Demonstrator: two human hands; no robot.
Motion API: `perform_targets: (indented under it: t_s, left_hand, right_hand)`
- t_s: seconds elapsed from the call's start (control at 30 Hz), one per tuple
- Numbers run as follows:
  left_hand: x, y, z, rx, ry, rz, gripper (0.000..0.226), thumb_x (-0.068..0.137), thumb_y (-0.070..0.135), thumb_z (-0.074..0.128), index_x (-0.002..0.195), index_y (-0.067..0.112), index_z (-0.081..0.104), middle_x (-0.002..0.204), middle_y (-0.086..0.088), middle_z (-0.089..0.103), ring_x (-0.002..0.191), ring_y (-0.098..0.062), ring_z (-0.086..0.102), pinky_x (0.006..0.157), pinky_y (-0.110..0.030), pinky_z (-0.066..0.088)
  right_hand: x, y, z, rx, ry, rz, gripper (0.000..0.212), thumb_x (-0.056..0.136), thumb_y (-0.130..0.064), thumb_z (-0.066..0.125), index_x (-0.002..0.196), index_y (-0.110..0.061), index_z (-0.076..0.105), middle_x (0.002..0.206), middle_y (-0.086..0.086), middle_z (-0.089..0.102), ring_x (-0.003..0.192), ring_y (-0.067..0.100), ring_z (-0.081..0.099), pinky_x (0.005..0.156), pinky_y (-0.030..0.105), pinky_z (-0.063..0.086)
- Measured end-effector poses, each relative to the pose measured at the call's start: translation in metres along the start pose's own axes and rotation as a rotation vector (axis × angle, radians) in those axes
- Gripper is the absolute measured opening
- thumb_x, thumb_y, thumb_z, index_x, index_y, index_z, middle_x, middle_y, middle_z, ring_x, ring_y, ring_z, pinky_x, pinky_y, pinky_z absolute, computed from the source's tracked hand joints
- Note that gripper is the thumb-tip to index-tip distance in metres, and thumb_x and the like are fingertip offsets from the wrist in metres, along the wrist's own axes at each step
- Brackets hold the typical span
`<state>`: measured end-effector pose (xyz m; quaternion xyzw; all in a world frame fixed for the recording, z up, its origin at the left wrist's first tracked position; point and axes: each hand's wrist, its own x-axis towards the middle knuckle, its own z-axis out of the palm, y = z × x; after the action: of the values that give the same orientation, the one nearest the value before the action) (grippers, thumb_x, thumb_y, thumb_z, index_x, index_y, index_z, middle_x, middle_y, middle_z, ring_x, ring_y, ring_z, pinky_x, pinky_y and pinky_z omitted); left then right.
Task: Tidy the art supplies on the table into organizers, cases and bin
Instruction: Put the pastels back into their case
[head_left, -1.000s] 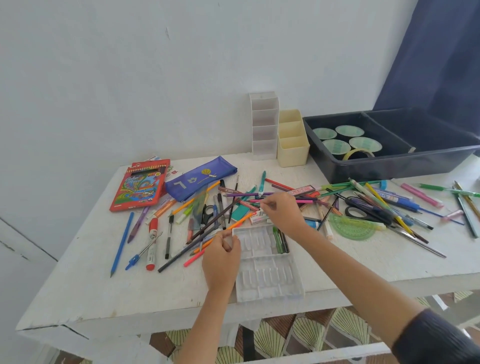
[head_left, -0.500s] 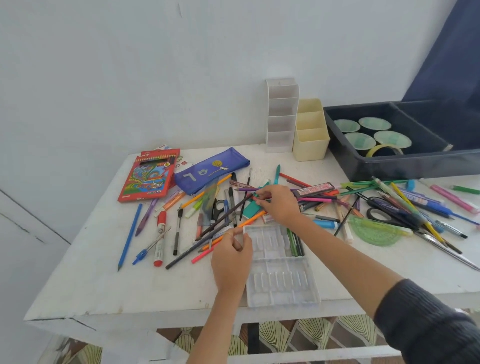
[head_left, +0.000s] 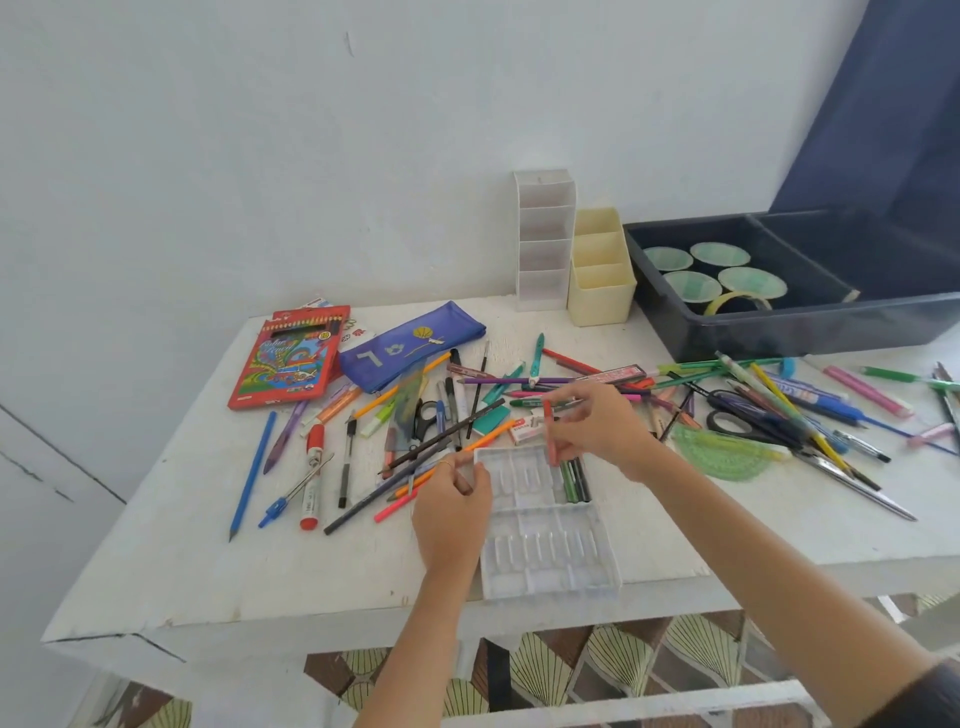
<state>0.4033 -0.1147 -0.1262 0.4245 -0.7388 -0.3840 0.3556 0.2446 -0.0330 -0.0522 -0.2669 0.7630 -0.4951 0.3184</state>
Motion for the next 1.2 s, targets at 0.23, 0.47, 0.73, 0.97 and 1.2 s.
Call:
perform_targets:
  t_s: [0.23, 0.47, 0.73, 0.97, 1.2]
  left_hand:
    - [0.0, 0.0, 0.001, 0.004, -0.002, 0.011, 0.015, 0.09, 0.02, 0.057, 0.102, 0.02, 0.065, 0.053, 0.003, 0.038, 0.047, -0.007, 0.036, 0.043, -0.019, 0.034]
    - [-0.002, 0.001, -0.001, 0.047, 0.001, 0.036, 0.016, 0.09, 0.021, 0.056, 0.103, 0.018, 0.066, 0.055, 0.0, 0.041, 0.048, -0.009, 0.039, 0.045, -0.021, 0.035]
    - [-0.001, 0.0, 0.001, 0.063, 0.006, 0.029, 0.019, 0.091, 0.022, 0.055, 0.107, 0.018, 0.066, 0.053, 0.003, 0.04, 0.046, -0.007, 0.038, 0.046, -0.022, 0.037]
    - [-0.001, 0.002, -0.002, 0.077, -0.064, 0.001, 0.017, 0.093, 0.026, 0.053, 0.107, 0.019, 0.06, 0.055, 0.008, 0.044, 0.05, -0.005, 0.043, 0.048, -0.02, 0.033]
    - [-0.009, 0.003, -0.032, -0.196, -0.196, -0.07, 0.009, 0.096, 0.02, 0.05, 0.101, 0.021, 0.058, 0.075, -0.015, 0.056, 0.062, -0.018, 0.054, 0.06, -0.034, 0.051]
  right_hand:
    - [-0.028, 0.027, 0.002, -0.34, 0.07, -0.091, 0.03, 0.081, -0.015, 0.072, 0.11, -0.018, 0.064, 0.074, 0.005, 0.067, 0.058, 0.003, 0.055, 0.051, 0.007, 0.037]
    - [-0.031, 0.04, 0.021, -0.59, 0.105, -0.181, 0.046, 0.086, -0.023, 0.067, 0.13, -0.02, 0.055, 0.082, 0.009, 0.062, 0.06, 0.01, 0.046, 0.058, 0.014, 0.035]
    - [-0.04, 0.063, 0.034, -0.77, 0.241, -0.352, 0.015, 0.094, -0.02, 0.055, 0.091, -0.005, 0.054, 0.092, 0.001, 0.042, 0.082, 0.016, 0.05, 0.062, 0.022, 0.038]
    - [-0.041, 0.065, 0.033, -1.046, 0.325, -0.483, 0.02, 0.089, -0.028, 0.061, 0.097, -0.014, 0.073, 0.101, 0.009, 0.054, 0.094, 0.028, 0.05, 0.071, 0.035, 0.045]
    - [-0.038, 0.032, 0.035, -0.93, 0.258, -0.356, 0.032, 0.099, -0.035, 0.037, 0.118, -0.018, 0.058, 0.118, 0.002, 0.052, 0.11, 0.018, 0.044, 0.096, 0.034, 0.04]
